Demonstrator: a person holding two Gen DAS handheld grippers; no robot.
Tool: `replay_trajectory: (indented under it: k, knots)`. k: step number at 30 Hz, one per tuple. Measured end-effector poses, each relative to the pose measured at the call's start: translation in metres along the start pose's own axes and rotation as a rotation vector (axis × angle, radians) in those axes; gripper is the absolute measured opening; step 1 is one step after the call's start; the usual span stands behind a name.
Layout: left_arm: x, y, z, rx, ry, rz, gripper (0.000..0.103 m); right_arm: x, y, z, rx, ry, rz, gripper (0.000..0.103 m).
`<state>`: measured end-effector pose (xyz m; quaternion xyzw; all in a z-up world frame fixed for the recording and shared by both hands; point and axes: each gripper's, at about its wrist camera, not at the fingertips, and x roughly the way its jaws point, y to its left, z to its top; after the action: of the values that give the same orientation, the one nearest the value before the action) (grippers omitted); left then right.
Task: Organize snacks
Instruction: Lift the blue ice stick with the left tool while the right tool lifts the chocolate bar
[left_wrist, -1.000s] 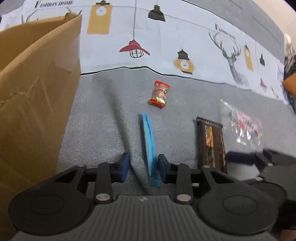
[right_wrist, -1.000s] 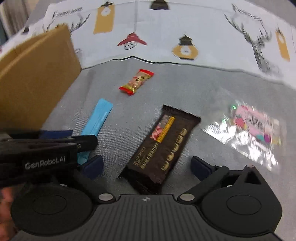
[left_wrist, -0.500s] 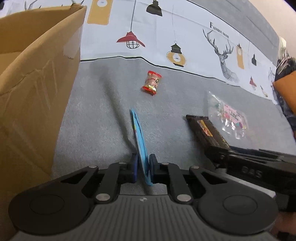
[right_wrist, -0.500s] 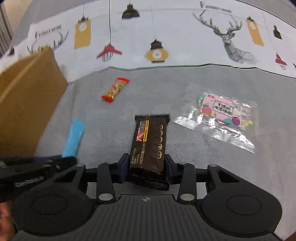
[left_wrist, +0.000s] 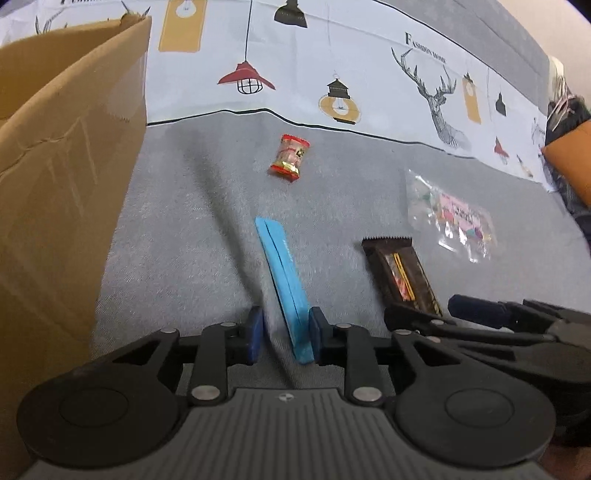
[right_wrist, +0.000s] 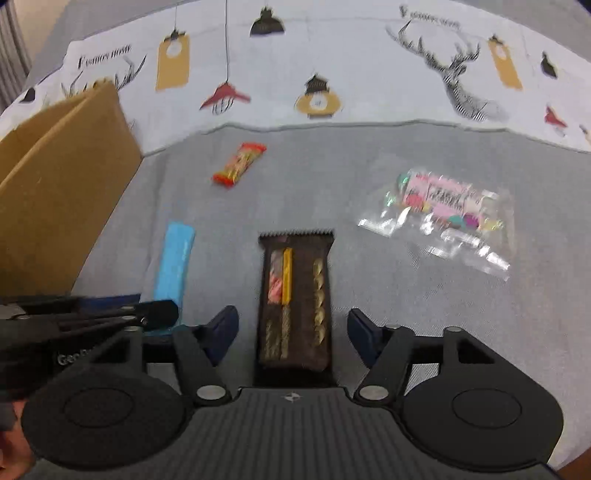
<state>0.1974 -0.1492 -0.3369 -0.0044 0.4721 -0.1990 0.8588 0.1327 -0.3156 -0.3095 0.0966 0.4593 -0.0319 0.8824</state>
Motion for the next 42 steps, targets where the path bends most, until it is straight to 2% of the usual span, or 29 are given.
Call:
replay_trajectory:
  k: [1, 3, 5, 6, 7, 12, 15, 19, 21, 24, 25, 26, 27, 28, 29, 31, 33, 36, 37, 38, 39, 41, 42]
  knots:
    - [0.002, 0.001, 0.002, 0.006, 0.001, -0.004, 0.028, 0.002, -0.001, 0.000, 0.000, 0.001, 0.001, 0.071]
    - [0.005, 0.001, 0.004, 0.027, -0.001, 0.001, 0.020, 0.012, -0.001, 0.001, -0.012, 0.029, 0.003, 0.069]
    - [0.004, 0.001, 0.006, 0.031, -0.004, 0.005, 0.009, 0.019, 0.006, 0.000, -0.089, 0.032, -0.030, 0.064]
    - [0.002, 0.001, 0.007, 0.034, -0.006, 0.011, 0.006, 0.019, 0.012, 0.001, -0.141, 0.024, -0.040, 0.048]
    - [-0.001, 0.001, 0.008, 0.032, -0.011, 0.011, 0.004, 0.018, 0.016, 0.002, -0.165, 0.018, -0.030, 0.041]
    - [-0.025, 0.007, 0.015, -0.012, -0.036, -0.056, 0.000, 0.010, 0.011, 0.002, -0.115, 0.015, -0.031, 0.041]
    - [-0.034, 0.006, 0.014, 0.022, -0.061, -0.046, 0.000, 0.003, 0.009, 0.002, -0.098, 0.002, -0.028, 0.041]
    - [-0.032, 0.004, 0.013, 0.015, -0.049, -0.191, 0.000, -0.001, 0.005, -0.002, -0.058, -0.001, -0.041, 0.041]
    - [-0.026, -0.001, 0.014, 0.013, -0.054, -0.201, 0.005, -0.002, 0.003, -0.003, -0.050, -0.002, -0.044, 0.041]
    - [0.000, -0.008, 0.016, 0.005, -0.009, -0.146, 0.029, -0.001, 0.002, -0.004, -0.073, 0.002, -0.051, 0.041]
    - [0.012, -0.008, 0.016, -0.006, 0.011, -0.114, 0.043, 0.001, 0.001, -0.004, -0.077, 0.003, -0.055, 0.042]
    - [0.022, -0.007, 0.015, -0.024, 0.024, -0.114, 0.048, 0.002, -0.001, -0.004, -0.077, 0.005, -0.060, 0.042]
    - [0.024, -0.007, 0.013, -0.030, -0.019, -0.128, 0.054, 0.003, -0.003, -0.005, -0.073, 0.006, -0.058, 0.044]
    - [0.027, -0.012, 0.014, -0.003, -0.029, -0.134, 0.065, 0.006, -0.005, -0.005, -0.065, 0.012, -0.048, 0.054]
    - [0.028, -0.019, 0.015, 0.037, -0.036, -0.121, 0.069, 0.009, -0.008, -0.005, -0.055, 0.019, -0.039, 0.059]
    - [0.030, -0.033, 0.013, 0.131, -0.065, -0.015, 0.070, 0.013, -0.009, -0.005, -0.056, 0.008, -0.039, 0.070]
    - [0.029, -0.030, 0.008, 0.136, -0.108, 0.076, 0.069, 0.018, -0.005, -0.003, -0.082, 0.009, -0.055, 0.074]
    - [0.025, -0.018, 0.009, 0.069, -0.100, 0.048, 0.069, 0.022, -0.005, 0.001, -0.067, 0.006, -0.055, 0.077]
    - [0.025, -0.018, 0.010, 0.075, -0.091, 0.048, 0.063, 0.022, -0.006, 0.002, -0.056, 0.007, -0.051, 0.078]
    - [0.026, -0.016, 0.011, 0.084, -0.088, 0.053, 0.047, 0.023, -0.006, 0.002, -0.051, 0.009, -0.049, 0.078]
    - [0.028, -0.013, 0.011, 0.092, -0.095, 0.056, 0.036, 0.023, -0.007, 0.002, -0.052, 0.010, -0.048, 0.077]
    - [0.028, -0.008, 0.012, 0.084, -0.105, 0.046, 0.014, 0.024, -0.006, 0.002, -0.066, 0.008, -0.054, 0.071]
    - [0.028, -0.005, 0.014, 0.064, -0.096, 0.024, 0.007, 0.023, -0.006, 0.002, -0.076, 0.004, -0.055, 0.063]
